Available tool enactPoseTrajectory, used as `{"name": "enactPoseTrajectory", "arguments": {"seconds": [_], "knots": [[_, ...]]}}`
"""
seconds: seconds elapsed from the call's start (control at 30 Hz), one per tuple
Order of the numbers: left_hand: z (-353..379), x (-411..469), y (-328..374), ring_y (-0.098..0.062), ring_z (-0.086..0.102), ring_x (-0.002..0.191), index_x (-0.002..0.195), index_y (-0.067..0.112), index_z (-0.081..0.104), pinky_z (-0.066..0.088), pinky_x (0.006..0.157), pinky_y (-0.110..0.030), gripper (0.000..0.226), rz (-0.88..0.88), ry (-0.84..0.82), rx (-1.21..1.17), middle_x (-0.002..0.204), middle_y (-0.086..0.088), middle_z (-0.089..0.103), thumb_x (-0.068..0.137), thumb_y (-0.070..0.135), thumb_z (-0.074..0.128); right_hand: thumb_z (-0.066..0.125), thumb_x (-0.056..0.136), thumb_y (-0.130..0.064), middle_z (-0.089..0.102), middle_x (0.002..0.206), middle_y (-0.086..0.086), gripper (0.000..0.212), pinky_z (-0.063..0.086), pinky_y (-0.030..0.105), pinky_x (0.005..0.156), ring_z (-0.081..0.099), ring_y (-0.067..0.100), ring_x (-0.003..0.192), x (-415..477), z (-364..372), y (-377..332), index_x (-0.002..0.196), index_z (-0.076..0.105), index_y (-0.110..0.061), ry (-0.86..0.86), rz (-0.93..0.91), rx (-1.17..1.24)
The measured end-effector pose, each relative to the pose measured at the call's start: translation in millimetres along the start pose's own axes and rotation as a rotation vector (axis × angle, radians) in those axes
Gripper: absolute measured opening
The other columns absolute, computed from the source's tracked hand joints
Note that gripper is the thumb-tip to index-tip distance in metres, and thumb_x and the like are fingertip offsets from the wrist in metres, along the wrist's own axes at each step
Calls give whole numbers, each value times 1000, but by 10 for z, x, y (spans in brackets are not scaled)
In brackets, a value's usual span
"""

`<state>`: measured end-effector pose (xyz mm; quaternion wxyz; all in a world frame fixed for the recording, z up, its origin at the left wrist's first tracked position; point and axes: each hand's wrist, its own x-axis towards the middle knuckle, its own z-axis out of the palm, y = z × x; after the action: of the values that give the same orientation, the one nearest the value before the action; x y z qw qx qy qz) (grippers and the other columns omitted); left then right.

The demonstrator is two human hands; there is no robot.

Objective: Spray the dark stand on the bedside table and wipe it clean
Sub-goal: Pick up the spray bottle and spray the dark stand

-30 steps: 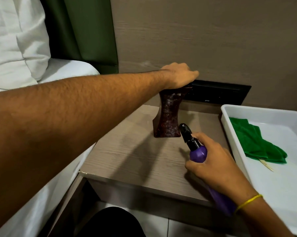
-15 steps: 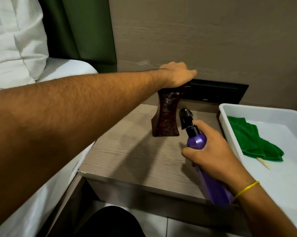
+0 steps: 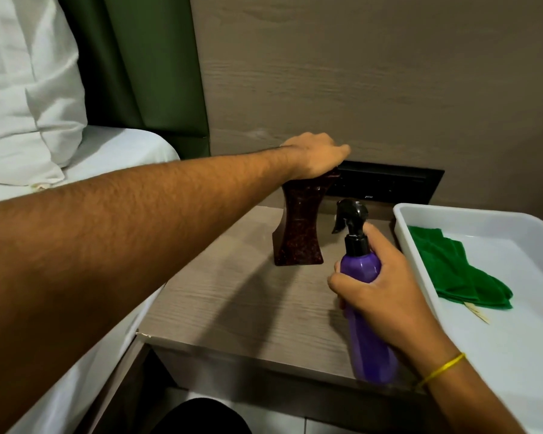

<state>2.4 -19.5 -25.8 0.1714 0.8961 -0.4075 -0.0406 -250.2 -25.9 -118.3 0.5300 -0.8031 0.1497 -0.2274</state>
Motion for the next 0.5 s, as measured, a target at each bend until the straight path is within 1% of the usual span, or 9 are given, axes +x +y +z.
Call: {"name": "enactPoseTrajectory", "arguments": {"seconds": [0.07,0.1,0.17,0.23,0.27,0.33,0.4,0.43,0.5], "knots": [[-3,5,-5,-27,66,109,126,26,76,46,89,-38,60,1,2,1,128,-3,72,103,62,34,81,75,-10,72,87,1,42,64,36,58,74,20,67,-12,-13,4,98,61,-39,-9,-28,-12],[-6,5,-8,-27,66,109,126,26,76,46,89,-38,60,-1,0,2,127,-3,72,103,61,34,81,75,-11,72,86,3,37,65,38,59,73,22,67,-16,-20,16,94,61,-36,3,-35,-11],[-9,3,-17,-27,65,106,123,26,77,46,88,-38,59,-7,-6,2,125,-3,72,103,61,34,81,75,-9,71,86,4,38,63,36,57,73,19,66,-5,-16,39,96,62,-35,30,-25,31],[-8,3,-23,-27,65,106,122,27,77,47,89,-38,58,-10,-16,-12,125,-3,72,104,61,34,82,77,-9,71,93,-1,48,59,25,58,73,13,69,10,-7,60,111,64,-37,26,16,65],[-6,1,-16,-26,65,106,123,27,77,47,89,-38,58,-9,-18,-18,125,-3,72,104,62,34,82,77,-9,71,95,0,49,59,23,58,73,13,70,14,-5,64,117,65,-31,13,41,67],[-1,-5,-5,-26,64,108,125,27,76,46,91,-39,58,-5,-11,-19,128,-3,72,104,62,34,81,77,-9,71,92,6,38,62,30,59,74,21,69,3,9,53,108,64,-23,3,44,56],[-1,-17,9,-26,63,110,128,27,75,46,92,-39,59,-4,-12,-17,130,-3,71,104,61,34,81,77,-8,72,87,6,35,63,37,60,73,27,68,-30,17,55,98,62,-28,41,24,50],[-5,-20,10,-25,62,110,129,26,75,46,92,-39,59,-4,-12,-14,131,-3,71,104,61,34,82,77,-6,73,87,2,39,64,38,61,74,22,68,-51,7,51,97,62,-34,68,14,51],[-11,-26,7,-25,63,109,129,26,75,46,90,-39,59,1,-14,-15,130,-3,72,104,60,34,83,77,-7,74,96,-14,54,65,34,65,75,15,77,-131,-64,9,107,61,-47,111,13,72]]}}
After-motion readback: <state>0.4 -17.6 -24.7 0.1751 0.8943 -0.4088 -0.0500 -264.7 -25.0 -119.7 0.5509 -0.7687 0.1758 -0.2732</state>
